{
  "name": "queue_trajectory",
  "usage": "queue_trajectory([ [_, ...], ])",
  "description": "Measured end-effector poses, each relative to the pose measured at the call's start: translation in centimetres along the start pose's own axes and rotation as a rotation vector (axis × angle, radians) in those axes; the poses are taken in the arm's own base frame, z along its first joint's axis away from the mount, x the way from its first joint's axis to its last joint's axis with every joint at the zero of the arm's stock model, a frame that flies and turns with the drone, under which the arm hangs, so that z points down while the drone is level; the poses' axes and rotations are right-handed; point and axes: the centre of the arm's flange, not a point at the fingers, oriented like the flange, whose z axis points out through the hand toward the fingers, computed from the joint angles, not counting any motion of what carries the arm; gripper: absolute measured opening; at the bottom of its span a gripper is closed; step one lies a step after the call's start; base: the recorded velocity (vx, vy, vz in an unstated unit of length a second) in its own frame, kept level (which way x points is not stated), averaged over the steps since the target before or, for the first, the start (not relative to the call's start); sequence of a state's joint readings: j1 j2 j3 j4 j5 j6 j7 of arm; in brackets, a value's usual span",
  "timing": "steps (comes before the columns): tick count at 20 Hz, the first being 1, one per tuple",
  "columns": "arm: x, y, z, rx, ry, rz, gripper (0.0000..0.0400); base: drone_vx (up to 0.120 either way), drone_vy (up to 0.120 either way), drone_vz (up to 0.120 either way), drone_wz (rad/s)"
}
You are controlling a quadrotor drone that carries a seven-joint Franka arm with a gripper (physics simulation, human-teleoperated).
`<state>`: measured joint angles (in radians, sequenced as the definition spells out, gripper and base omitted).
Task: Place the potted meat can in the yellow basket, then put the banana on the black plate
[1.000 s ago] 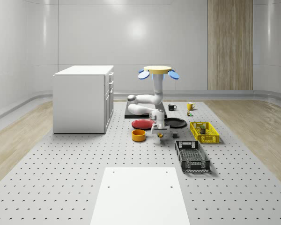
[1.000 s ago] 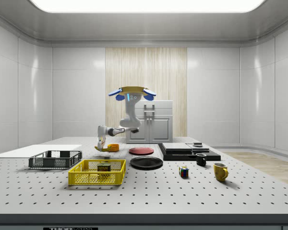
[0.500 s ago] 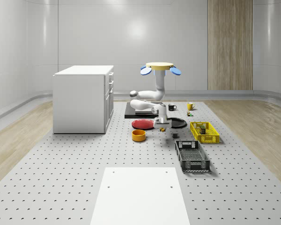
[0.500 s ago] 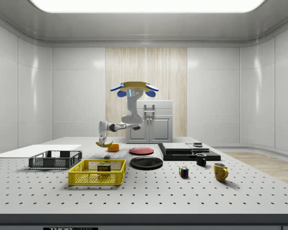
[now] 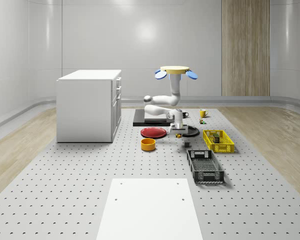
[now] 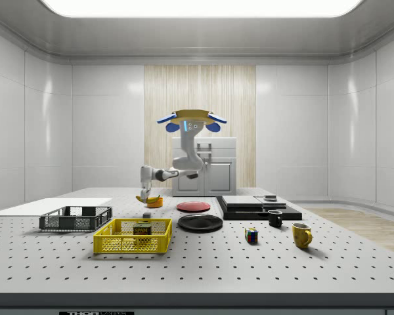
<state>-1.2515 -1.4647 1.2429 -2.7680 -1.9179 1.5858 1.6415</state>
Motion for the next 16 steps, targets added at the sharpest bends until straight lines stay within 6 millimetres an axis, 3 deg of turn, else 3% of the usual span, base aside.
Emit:
queue_trajectory([
  [16,0.00,0.00,-0.01,0.000,0.000,0.000,0.0190,-0.120,0.120,0.000,0.000],
])
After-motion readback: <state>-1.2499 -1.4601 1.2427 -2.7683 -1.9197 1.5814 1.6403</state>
